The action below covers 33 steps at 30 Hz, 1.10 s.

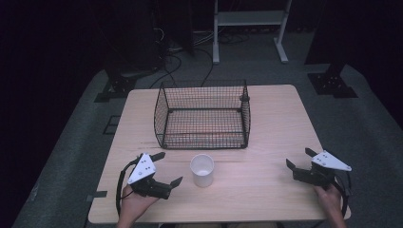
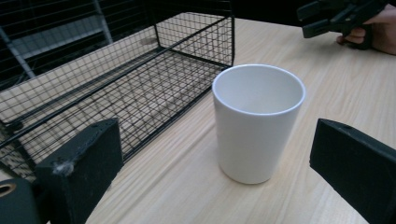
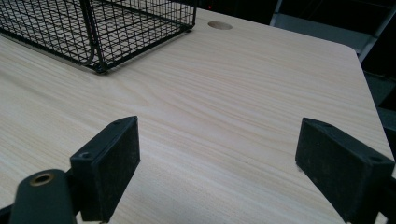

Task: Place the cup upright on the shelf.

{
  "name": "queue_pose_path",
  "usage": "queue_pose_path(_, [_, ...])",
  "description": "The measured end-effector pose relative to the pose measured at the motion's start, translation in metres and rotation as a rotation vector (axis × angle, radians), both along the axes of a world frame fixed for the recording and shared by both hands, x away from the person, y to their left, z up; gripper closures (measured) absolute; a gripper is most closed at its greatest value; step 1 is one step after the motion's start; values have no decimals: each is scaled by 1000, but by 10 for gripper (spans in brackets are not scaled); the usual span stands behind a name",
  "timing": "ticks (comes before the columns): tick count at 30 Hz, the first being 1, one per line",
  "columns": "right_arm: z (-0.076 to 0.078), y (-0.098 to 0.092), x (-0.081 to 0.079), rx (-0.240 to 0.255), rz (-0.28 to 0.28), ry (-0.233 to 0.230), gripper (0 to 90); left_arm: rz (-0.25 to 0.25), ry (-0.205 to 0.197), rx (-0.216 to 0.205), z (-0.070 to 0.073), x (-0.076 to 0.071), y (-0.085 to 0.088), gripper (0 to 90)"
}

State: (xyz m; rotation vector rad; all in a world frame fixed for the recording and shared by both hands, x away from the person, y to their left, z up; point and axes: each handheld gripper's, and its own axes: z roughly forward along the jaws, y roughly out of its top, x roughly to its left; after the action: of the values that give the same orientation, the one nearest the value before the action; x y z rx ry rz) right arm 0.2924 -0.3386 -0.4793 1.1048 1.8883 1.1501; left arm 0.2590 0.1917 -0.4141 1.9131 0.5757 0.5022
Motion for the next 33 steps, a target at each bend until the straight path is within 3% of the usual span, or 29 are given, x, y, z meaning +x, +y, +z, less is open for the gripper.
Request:
queue_pose_path(10, [0,0,0,1,3,-1,131,-57,18,30,0,2,-18,20])
queue_pose_path(33, [0,0,0,-1,9,-2,131,-103,75,102,-5,15,-46,20])
